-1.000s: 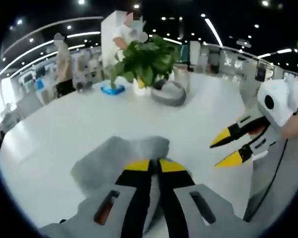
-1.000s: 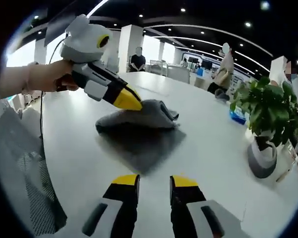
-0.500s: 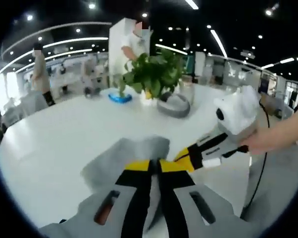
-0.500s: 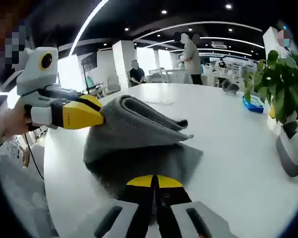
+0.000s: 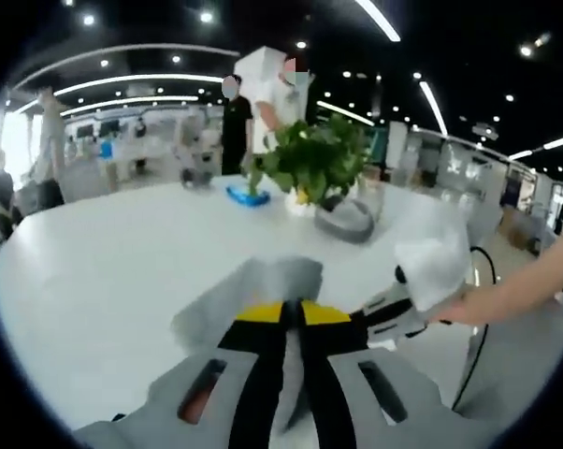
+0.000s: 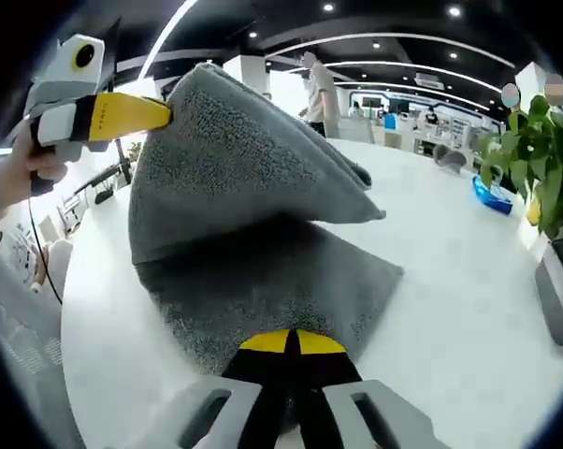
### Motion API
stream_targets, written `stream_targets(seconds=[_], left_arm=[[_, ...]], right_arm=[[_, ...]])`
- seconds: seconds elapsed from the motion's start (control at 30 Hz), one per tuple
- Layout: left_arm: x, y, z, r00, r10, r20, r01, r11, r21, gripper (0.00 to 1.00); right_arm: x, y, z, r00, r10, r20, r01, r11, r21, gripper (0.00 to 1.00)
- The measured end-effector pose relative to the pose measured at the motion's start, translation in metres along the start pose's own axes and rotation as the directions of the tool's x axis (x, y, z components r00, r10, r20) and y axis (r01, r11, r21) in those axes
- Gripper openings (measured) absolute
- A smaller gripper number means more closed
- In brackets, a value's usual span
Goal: Open the folded towel by lifting each exposed corner and separating the folded layers until the towel lies flat within the target outline without major curled edges
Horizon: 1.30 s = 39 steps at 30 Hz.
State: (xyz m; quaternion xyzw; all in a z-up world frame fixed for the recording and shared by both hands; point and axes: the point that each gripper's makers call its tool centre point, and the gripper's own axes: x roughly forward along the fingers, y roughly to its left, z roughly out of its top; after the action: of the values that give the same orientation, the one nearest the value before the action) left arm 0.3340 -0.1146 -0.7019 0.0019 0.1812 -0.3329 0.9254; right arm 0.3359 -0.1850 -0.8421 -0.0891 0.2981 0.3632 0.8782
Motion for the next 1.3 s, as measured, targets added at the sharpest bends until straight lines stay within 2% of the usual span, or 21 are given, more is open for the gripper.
stream_targets(seconds=[0.2, 0.27, 0.4, 0.5, 0.63, 1.03, 1.3], left_arm=[[-0.009, 0.005, 0.002, 0.999, 0.021, 0.024, -0.02, 0.999, -0.044, 0.04], [-0.012, 0.006, 0.001, 0.999, 0.024, 0.032, -0.022, 0.998, -0.066, 0.04], [-0.02, 0.004, 0.0, 0.999, 0.04, 0.032, -0.038, 0.997, -0.061, 0.04], [-0.025, 0.003, -0.001, 0.997, 0.056, 0.045, -0.053, 0.996, -0.073, 0.04], [-0.034, 0.002, -0.002, 0.994, 0.077, 0.076, -0.066, 0.989, -0.133, 0.04], [-0.06, 0.007, -0.003, 0.983, 0.145, 0.116, -0.12, 0.972, -0.2, 0.04], [-0.078, 0.024, -0.014, 0.973, 0.212, 0.09, -0.194, 0.965, -0.176, 0.04]], right_arm=[[0.0, -0.001, 0.0, 1.0, 0.009, 0.017, -0.01, 0.999, 0.031, 0.0], [-0.001, 0.001, -0.001, 1.0, 0.006, 0.006, -0.006, 1.0, 0.01, 0.0], [-0.003, 0.004, -0.005, 1.0, -0.001, -0.015, 0.001, 0.999, -0.038, 0.0], [-0.006, 0.006, -0.007, 1.0, -0.001, -0.014, 0.0, 0.999, -0.045, 0.0], [-0.014, 0.011, -0.013, 1.0, 0.004, -0.021, -0.005, 0.999, -0.043, 0.0], [-0.033, 0.02, -0.027, 0.999, 0.011, -0.044, -0.011, 1.0, -0.012, 0.0], [-0.035, 0.023, -0.03, 0.999, 0.009, -0.045, -0.011, 1.0, -0.026, 0.0]])
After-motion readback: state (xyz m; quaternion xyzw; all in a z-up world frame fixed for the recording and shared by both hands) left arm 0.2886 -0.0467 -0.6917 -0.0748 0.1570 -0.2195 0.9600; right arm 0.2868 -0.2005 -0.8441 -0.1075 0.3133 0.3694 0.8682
